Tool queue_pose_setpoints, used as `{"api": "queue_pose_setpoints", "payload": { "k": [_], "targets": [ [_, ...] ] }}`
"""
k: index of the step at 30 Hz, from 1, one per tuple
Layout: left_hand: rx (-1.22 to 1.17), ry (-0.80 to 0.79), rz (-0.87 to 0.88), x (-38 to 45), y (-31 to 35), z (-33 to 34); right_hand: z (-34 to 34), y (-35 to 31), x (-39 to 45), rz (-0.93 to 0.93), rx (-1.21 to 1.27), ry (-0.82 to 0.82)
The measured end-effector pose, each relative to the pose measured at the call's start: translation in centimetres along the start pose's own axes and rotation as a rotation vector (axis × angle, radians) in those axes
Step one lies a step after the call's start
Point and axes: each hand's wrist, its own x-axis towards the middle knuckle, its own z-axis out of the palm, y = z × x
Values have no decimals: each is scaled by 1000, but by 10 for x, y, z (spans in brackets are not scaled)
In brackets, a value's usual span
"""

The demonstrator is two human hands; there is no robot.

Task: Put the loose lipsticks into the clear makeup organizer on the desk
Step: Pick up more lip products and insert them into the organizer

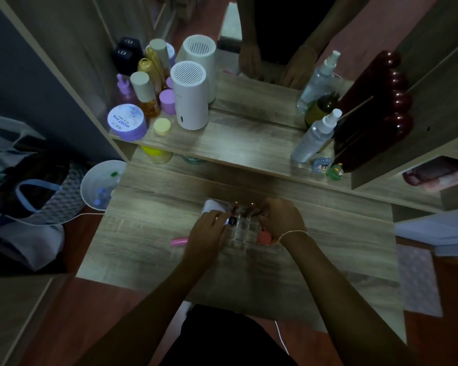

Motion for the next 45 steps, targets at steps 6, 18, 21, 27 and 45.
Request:
{"api": "queue_pose_setpoints", "payload": {
  "k": [6,18,21,27,45],
  "targets": [
    [129,-135,32,-15,4,4,9,-3,3,9,43,44],
    [182,-96,89,-15,4,4,10,-1,-8,-2,38,70],
    [168,-78,89,-15,2,4,8,-2,-10,1,28,71],
    [160,-82,91,-15,-1,1,-1,-1,-24,-42,30,140],
    [118,3,-346,-89,-81,-33,98,-71,-83,-303,0,-194]
  ]
}}
